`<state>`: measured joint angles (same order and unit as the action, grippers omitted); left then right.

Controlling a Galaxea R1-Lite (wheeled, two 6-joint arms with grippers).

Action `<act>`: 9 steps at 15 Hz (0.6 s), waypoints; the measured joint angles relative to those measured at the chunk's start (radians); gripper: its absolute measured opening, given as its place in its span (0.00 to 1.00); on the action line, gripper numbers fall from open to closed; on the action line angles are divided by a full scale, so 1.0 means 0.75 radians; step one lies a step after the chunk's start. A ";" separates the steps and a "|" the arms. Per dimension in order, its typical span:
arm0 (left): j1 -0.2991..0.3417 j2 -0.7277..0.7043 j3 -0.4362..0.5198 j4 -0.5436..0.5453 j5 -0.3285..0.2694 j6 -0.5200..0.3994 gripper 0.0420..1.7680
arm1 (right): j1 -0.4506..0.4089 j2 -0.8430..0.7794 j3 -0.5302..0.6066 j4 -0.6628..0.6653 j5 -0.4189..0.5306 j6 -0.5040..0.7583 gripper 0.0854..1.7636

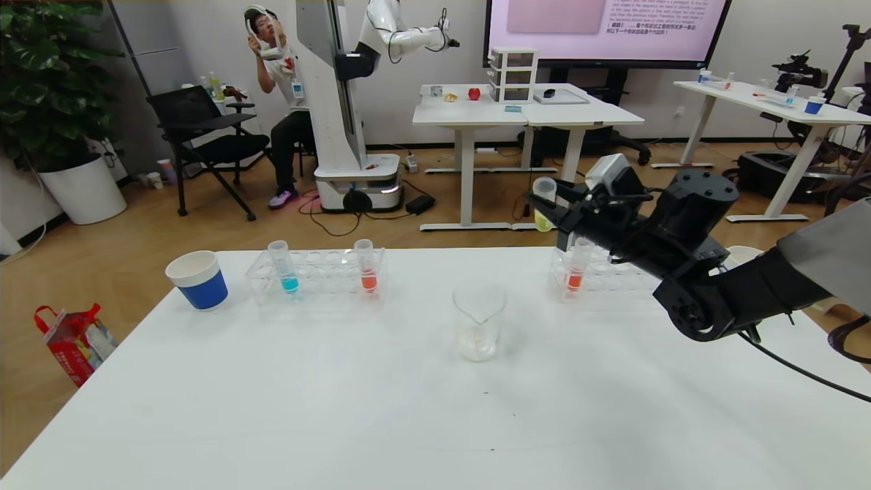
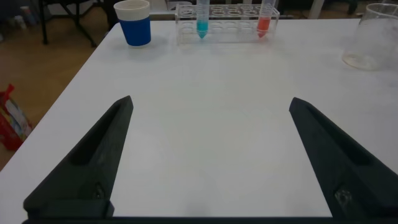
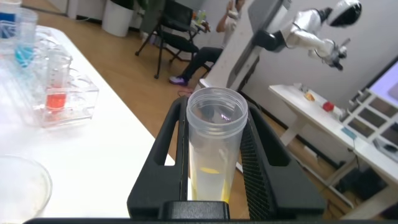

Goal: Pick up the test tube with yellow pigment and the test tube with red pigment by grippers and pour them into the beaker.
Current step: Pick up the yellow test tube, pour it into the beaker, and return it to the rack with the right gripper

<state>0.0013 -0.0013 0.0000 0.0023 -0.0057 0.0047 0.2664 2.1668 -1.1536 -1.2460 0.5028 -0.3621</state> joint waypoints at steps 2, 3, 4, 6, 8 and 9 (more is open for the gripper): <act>0.000 0.000 0.000 0.000 -0.001 0.000 0.99 | 0.022 0.014 -0.005 -0.010 0.049 -0.092 0.25; 0.000 0.000 0.000 0.000 0.000 0.000 0.99 | 0.031 0.024 -0.006 -0.035 0.075 -0.128 0.25; 0.001 0.000 0.000 0.000 0.000 0.000 0.99 | 0.040 0.033 -0.006 -0.064 0.115 -0.153 0.25; 0.000 0.000 0.000 0.000 -0.001 -0.001 0.99 | 0.047 0.053 0.002 -0.125 0.192 -0.230 0.25; 0.000 0.000 0.000 0.000 -0.001 0.000 0.99 | 0.046 0.072 0.011 -0.136 0.232 -0.353 0.25; 0.001 0.000 0.000 0.000 -0.001 -0.001 0.99 | 0.046 0.081 0.010 -0.138 0.263 -0.410 0.25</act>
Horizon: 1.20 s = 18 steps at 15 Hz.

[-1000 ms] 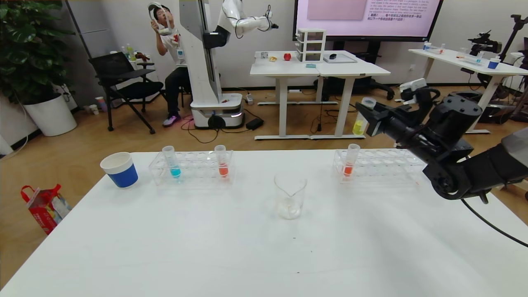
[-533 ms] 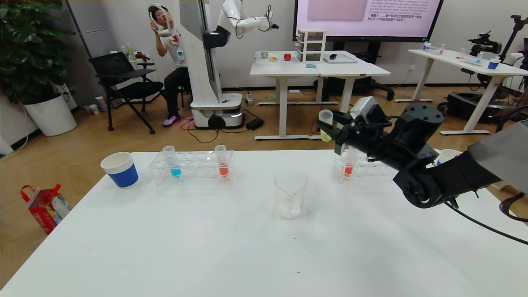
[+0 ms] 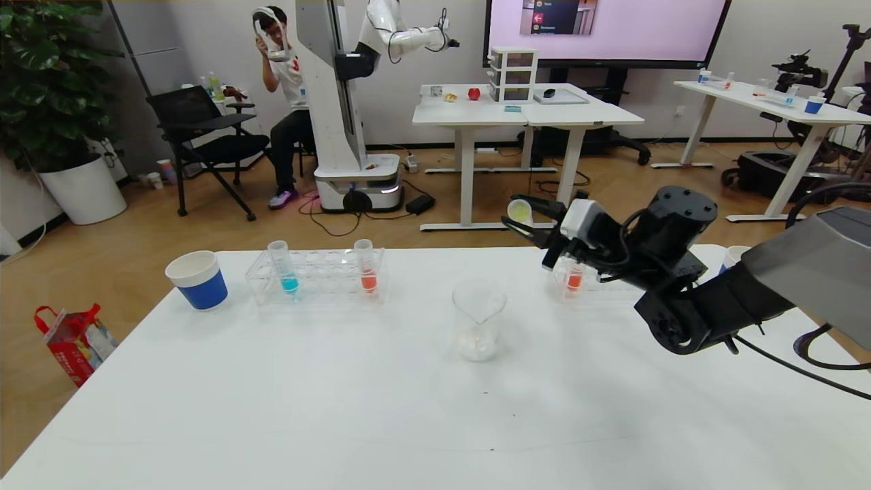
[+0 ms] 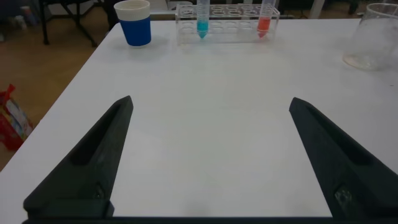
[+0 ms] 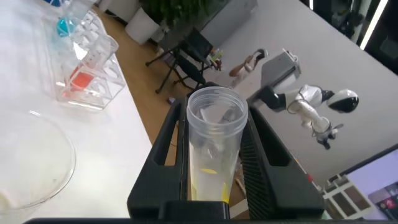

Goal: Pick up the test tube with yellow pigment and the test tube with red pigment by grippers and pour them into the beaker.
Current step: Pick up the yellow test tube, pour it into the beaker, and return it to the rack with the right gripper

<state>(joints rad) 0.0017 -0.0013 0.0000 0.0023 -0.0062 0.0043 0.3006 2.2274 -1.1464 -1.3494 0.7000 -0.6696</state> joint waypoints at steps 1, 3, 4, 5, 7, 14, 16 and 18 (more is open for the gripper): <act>-0.001 0.000 0.000 0.000 0.001 0.001 0.99 | -0.003 0.011 -0.005 -0.003 0.039 -0.055 0.25; -0.001 0.000 0.000 0.001 0.001 0.000 0.99 | -0.010 0.027 -0.009 -0.005 0.116 -0.161 0.25; -0.001 0.000 0.000 0.000 0.000 0.001 0.99 | -0.010 0.031 -0.010 -0.005 0.142 -0.199 0.25; -0.001 0.000 0.000 -0.001 0.001 0.001 0.99 | -0.001 0.034 -0.010 -0.005 0.171 -0.228 0.25; -0.001 0.000 0.000 -0.001 0.000 0.001 0.99 | 0.019 0.036 -0.010 -0.006 0.215 -0.284 0.25; -0.001 0.000 0.000 0.000 0.001 0.000 0.99 | 0.040 0.043 0.005 0.010 0.306 -0.590 0.25; -0.001 0.000 0.000 0.000 0.001 0.001 0.99 | 0.042 0.049 0.005 0.012 0.311 -0.642 0.25; -0.001 0.000 0.000 0.000 0.001 0.000 0.99 | 0.039 0.060 -0.006 0.012 0.310 -0.704 0.25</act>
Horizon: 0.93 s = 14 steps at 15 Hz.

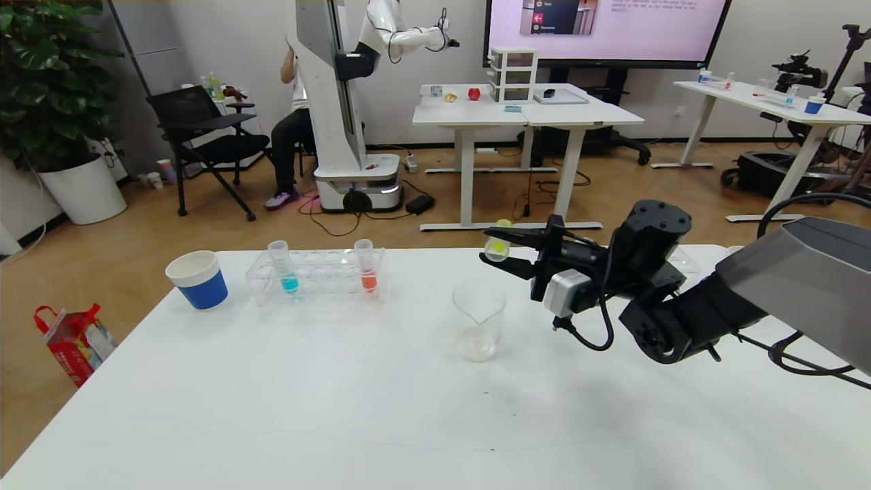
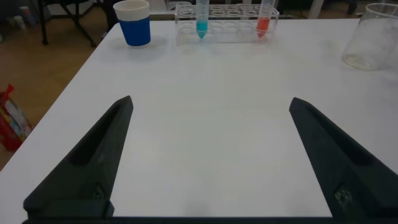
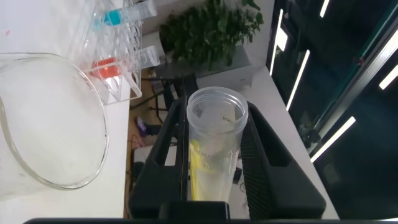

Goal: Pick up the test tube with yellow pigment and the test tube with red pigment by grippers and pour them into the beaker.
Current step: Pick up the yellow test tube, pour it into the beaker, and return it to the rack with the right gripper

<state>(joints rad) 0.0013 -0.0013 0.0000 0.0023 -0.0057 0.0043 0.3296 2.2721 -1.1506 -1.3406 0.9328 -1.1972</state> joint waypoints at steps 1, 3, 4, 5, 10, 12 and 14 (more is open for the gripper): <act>0.000 0.000 0.000 0.000 0.000 0.000 0.99 | -0.002 0.005 -0.007 0.000 0.001 -0.019 0.25; 0.000 0.000 0.000 0.000 0.000 0.001 0.99 | -0.004 0.016 -0.039 0.001 -0.001 -0.043 0.25; 0.000 0.000 0.000 0.000 -0.001 0.000 0.99 | -0.005 0.024 -0.058 0.005 -0.003 -0.064 0.25; 0.000 0.000 0.000 0.000 0.000 0.000 0.99 | -0.006 0.031 -0.075 0.010 -0.003 -0.092 0.25; 0.000 0.000 0.000 0.000 -0.001 0.000 0.99 | -0.001 0.059 -0.099 0.057 0.000 -0.220 0.25; 0.000 0.000 0.000 0.000 0.000 0.001 0.99 | -0.003 0.060 -0.100 0.079 0.005 -0.260 0.25; 0.000 0.000 0.000 0.000 0.000 0.001 0.99 | 0.005 0.060 -0.100 0.078 0.006 -0.279 0.25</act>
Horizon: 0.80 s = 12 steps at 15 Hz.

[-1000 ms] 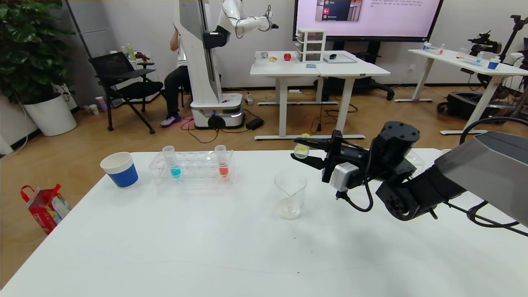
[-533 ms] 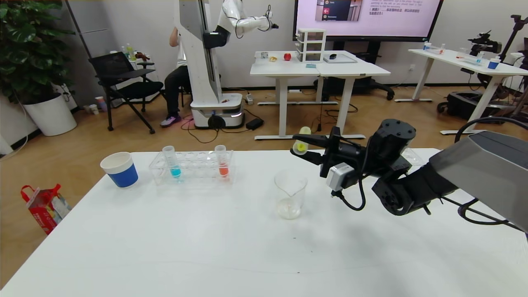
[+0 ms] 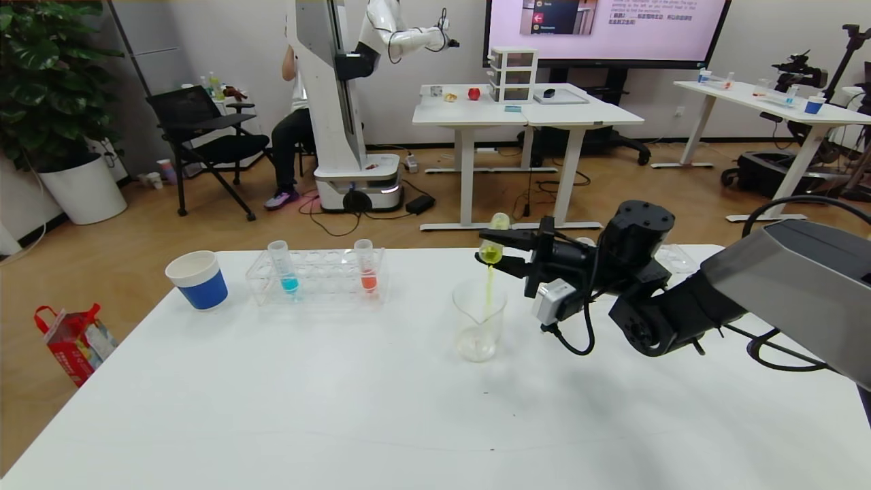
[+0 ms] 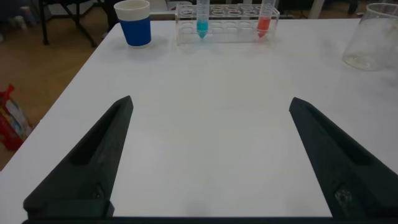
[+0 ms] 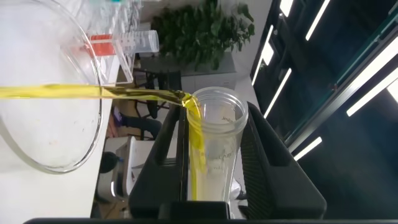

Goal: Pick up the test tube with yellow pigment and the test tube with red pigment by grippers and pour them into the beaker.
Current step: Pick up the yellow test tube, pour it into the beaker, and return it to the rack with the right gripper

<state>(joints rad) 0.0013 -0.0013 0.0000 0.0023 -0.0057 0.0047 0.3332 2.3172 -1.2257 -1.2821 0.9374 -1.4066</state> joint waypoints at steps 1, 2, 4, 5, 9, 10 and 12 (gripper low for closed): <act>0.000 0.000 0.000 0.001 0.000 -0.001 0.99 | 0.001 0.000 -0.001 0.005 0.000 -0.038 0.25; 0.000 0.000 0.000 0.000 0.000 0.000 0.99 | 0.000 0.000 -0.003 0.016 0.000 -0.072 0.25; 0.000 0.000 0.000 0.001 -0.001 -0.001 0.99 | 0.001 0.001 -0.005 0.026 0.000 -0.123 0.25; 0.000 0.000 0.000 0.000 -0.001 0.000 0.99 | 0.005 0.001 -0.005 0.027 0.000 -0.139 0.25; 0.000 0.000 0.000 0.000 -0.001 -0.001 0.99 | 0.007 0.000 -0.004 0.085 0.000 -0.264 0.25; 0.000 0.000 0.000 0.001 -0.001 0.000 0.99 | 0.008 -0.001 -0.004 0.094 0.000 -0.299 0.25; 0.000 0.000 0.000 0.000 0.000 0.000 0.99 | 0.008 -0.003 0.001 0.102 0.000 -0.364 0.25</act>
<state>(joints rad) 0.0013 -0.0013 0.0000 0.0023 -0.0057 0.0047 0.3389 2.3153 -1.2247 -1.2060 0.9377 -1.6794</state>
